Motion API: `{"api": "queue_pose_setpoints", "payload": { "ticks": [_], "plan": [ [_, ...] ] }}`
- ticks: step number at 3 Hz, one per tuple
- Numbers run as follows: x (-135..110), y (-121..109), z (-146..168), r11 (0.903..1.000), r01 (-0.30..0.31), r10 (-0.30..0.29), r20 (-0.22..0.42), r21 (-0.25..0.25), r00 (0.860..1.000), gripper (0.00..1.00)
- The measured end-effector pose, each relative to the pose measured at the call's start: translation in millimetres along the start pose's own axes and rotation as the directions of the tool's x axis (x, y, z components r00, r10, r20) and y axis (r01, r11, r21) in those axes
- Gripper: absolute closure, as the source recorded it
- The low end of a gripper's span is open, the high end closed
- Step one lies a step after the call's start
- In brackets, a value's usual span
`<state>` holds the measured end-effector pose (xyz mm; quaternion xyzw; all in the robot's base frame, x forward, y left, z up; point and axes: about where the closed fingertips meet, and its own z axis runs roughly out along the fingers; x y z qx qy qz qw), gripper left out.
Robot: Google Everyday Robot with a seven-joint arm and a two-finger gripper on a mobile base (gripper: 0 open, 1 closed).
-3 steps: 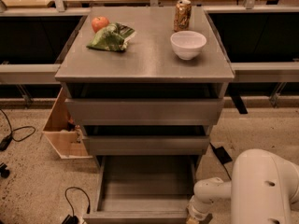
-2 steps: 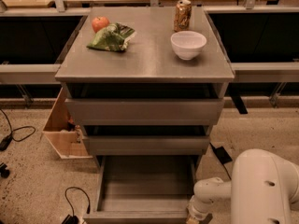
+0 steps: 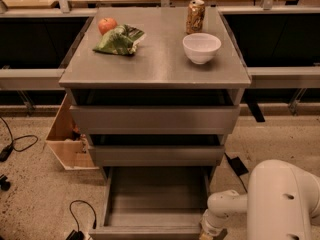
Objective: Open bottom drawer
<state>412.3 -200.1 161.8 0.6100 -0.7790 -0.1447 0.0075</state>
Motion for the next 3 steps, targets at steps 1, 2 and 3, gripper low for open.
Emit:
{"api": "queue_pose_setpoints", "payload": {
  "ticks": [1, 2, 3],
  "plan": [
    [0.0, 0.0, 0.0, 1.0000, 0.000, 0.000, 0.000, 0.000, 1.000, 0.35],
    [0.0, 0.0, 0.0, 1.0000, 0.000, 0.000, 0.000, 0.000, 1.000, 0.11],
    [0.0, 0.0, 0.0, 1.0000, 0.000, 0.000, 0.000, 0.000, 1.000, 0.00]
  ]
}}
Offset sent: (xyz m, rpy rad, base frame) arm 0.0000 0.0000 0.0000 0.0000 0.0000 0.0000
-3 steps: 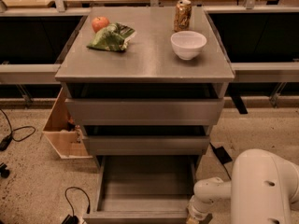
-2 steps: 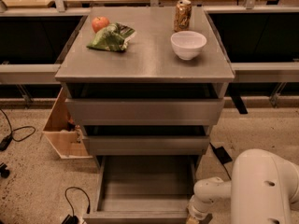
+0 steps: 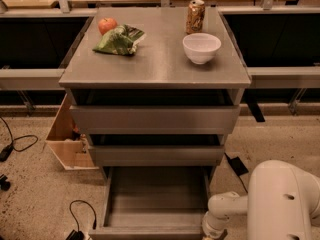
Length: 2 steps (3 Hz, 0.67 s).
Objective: Open bottom drawer
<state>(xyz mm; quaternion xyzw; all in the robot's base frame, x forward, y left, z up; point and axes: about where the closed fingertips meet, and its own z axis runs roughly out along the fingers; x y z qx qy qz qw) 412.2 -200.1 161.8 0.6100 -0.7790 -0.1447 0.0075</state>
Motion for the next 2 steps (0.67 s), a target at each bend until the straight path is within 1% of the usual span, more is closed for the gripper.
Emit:
{"api": "queue_pose_setpoints", "payload": {
  "ticks": [1, 2],
  "plan": [
    [0.2, 7.9, 2.0, 0.9998, 0.019, -0.019, 0.000, -0.007, 1.000, 0.00],
    [4.0, 33.1, 4.0, 0.9986, 0.028, -0.029, -0.025, -0.044, 0.999, 0.19]
  ]
}}
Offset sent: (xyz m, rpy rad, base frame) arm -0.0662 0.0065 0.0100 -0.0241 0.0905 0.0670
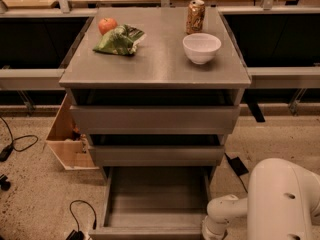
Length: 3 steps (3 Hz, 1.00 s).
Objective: Open bottom drawer
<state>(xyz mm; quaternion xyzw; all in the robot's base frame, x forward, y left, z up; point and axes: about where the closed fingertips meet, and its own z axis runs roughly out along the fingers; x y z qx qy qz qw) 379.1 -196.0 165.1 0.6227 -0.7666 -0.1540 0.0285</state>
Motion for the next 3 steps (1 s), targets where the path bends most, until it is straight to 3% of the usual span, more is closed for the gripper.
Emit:
{"api": "queue_pose_setpoints", "payload": {
  "ticks": [1, 3],
  "plan": [
    [5.6, 24.4, -0.4, 0.9991, -0.012, 0.011, -0.031, -0.042, 0.999, 0.42],
    [11.7, 27.3, -7.8, 0.9976, -0.039, 0.037, -0.051, -0.058, 0.998, 0.89]
  ]
}}
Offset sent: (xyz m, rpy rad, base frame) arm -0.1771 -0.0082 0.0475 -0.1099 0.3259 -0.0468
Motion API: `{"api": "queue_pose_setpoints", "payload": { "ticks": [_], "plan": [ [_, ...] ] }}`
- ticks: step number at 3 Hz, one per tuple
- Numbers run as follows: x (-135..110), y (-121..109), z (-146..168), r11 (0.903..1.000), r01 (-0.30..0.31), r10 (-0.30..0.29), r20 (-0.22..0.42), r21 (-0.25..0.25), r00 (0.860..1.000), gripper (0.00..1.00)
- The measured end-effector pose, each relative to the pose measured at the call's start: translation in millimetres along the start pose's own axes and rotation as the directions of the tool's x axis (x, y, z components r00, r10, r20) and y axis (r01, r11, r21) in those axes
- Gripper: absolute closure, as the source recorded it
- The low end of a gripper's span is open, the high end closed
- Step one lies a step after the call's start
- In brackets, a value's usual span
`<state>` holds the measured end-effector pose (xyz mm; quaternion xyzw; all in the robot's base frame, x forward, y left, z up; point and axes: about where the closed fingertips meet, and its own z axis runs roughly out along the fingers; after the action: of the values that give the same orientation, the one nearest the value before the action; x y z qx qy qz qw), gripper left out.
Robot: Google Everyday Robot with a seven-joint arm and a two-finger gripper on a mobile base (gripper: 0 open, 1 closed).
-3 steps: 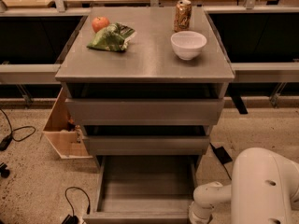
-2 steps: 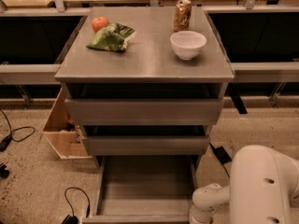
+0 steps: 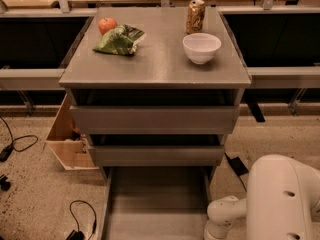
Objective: Open bottom drawer
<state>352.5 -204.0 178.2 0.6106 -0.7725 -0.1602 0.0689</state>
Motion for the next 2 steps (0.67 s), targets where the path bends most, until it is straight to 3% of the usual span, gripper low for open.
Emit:
{"api": "queue_pose_setpoints", "payload": {
  "ticks": [1, 2],
  "plan": [
    [5.7, 13.6, 6.8, 0.9990, -0.015, 0.015, -0.009, -0.041, 1.000, 1.00],
    [5.7, 13.6, 6.9, 0.9990, -0.015, 0.015, -0.009, -0.041, 1.000, 0.76]
  ]
}}
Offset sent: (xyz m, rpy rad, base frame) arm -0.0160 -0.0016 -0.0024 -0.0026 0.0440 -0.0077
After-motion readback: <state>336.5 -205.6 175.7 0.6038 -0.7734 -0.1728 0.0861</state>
